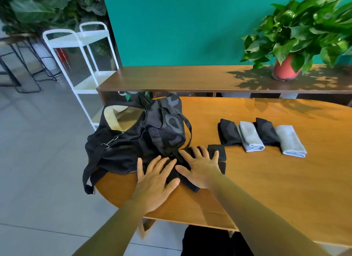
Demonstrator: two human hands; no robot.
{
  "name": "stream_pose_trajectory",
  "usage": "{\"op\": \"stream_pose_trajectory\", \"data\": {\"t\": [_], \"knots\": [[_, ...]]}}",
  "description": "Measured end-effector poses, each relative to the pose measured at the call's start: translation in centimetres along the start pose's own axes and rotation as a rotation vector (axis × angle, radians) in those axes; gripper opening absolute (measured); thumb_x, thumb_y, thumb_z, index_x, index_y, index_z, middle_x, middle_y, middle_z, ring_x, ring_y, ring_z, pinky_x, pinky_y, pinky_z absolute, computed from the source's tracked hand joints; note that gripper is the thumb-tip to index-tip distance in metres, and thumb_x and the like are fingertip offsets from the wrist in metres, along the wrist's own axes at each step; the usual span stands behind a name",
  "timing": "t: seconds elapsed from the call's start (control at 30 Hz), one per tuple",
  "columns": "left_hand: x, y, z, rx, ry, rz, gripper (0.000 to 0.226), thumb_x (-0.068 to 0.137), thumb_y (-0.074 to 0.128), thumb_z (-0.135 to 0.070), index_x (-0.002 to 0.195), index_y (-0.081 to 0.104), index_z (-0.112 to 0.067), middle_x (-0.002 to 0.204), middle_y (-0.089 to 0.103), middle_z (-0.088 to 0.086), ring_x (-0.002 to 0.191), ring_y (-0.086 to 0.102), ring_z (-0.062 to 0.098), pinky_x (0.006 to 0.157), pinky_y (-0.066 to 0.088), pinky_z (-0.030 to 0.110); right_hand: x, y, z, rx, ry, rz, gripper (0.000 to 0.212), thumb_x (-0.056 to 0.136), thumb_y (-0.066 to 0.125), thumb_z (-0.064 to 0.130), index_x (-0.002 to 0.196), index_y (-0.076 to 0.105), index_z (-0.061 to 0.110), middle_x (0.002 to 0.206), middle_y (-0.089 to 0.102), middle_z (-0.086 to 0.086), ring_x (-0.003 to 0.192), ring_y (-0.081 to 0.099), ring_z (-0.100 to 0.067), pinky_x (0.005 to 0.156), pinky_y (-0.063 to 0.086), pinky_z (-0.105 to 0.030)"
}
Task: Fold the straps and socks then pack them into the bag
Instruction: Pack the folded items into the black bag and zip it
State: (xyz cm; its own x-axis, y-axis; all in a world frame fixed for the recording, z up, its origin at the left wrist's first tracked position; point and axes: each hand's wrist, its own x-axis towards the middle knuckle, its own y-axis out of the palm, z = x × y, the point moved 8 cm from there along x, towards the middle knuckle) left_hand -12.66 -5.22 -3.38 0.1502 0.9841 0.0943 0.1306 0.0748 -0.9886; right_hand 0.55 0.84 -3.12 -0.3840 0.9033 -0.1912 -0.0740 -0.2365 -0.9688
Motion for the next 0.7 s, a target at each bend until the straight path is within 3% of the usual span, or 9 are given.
{"op": "stream_pose_trajectory", "data": {"t": [0.13, 0.23, 0.3, 0.4, 0.7], "knots": [[-0.7, 0.3, -1.5, -0.065, -0.032, 0.018, 0.077, 0.083, -0.008, -0.074, 0.149, 0.014, -0.043, 0.154, 0.021, -0.020, 0.146, 0.000, 0.003, 0.110, -0.020, 0.055, -1.9, 0.2, -1.0, 0.003, 0.014, -0.037, 0.063, 0.090, 0.011, 0.071, 0.147, 0.002, 0.045, 0.159, 0.004, 0.000, 0.145, -0.006, -0.030, 0.107, -0.003, -0.069], [-1.4, 0.3, -3.7, -0.096, -0.049, 0.010, 0.084, 0.077, -0.012, -0.078, 0.148, 0.016, -0.043, 0.153, 0.023, -0.017, 0.143, 0.014, 0.005, 0.116, 0.003, 0.054, -3.3, 0.3, -2.2, 0.017, 0.045, -0.041, 0.063, 0.091, 0.012, 0.069, 0.147, 0.000, 0.045, 0.159, 0.003, -0.001, 0.145, -0.007, -0.030, 0.108, -0.003, -0.068], [-1.6, 0.5, -5.3, -0.102, -0.049, 0.006, 0.079, 0.080, -0.004, -0.077, 0.148, 0.019, -0.043, 0.152, 0.026, -0.016, 0.141, 0.020, 0.006, 0.116, 0.012, 0.049, -4.3, 0.4, -3.3, 0.031, 0.063, -0.043, 0.062, 0.091, 0.013, 0.068, 0.147, 0.000, 0.045, 0.159, 0.002, 0.000, 0.145, -0.008, -0.029, 0.108, -0.005, -0.068], [-1.6, 1.0, -7.8, -0.111, -0.037, -0.001, 0.076, 0.082, 0.005, -0.074, 0.147, 0.024, -0.041, 0.151, 0.029, -0.015, 0.139, 0.024, 0.008, 0.115, 0.015, 0.046, -5.9, 0.4, -5.5, 0.033, 0.087, -0.049, 0.062, 0.091, 0.014, 0.068, 0.147, 0.001, 0.044, 0.160, 0.001, 0.000, 0.145, -0.008, -0.028, 0.109, -0.005, -0.067], [-0.1, 2.0, -17.6, -0.117, 0.113, 0.066, 0.081, 0.076, 0.001, -0.075, 0.148, 0.016, -0.041, 0.154, 0.022, -0.012, 0.142, 0.019, 0.009, 0.115, 0.013, 0.046, -11.7, -0.2, -14.3, 0.021, 0.227, -0.097, 0.063, 0.091, 0.013, 0.068, 0.148, 0.001, 0.044, 0.160, 0.003, 0.001, 0.146, -0.006, -0.025, 0.111, -0.002, -0.064]]}}
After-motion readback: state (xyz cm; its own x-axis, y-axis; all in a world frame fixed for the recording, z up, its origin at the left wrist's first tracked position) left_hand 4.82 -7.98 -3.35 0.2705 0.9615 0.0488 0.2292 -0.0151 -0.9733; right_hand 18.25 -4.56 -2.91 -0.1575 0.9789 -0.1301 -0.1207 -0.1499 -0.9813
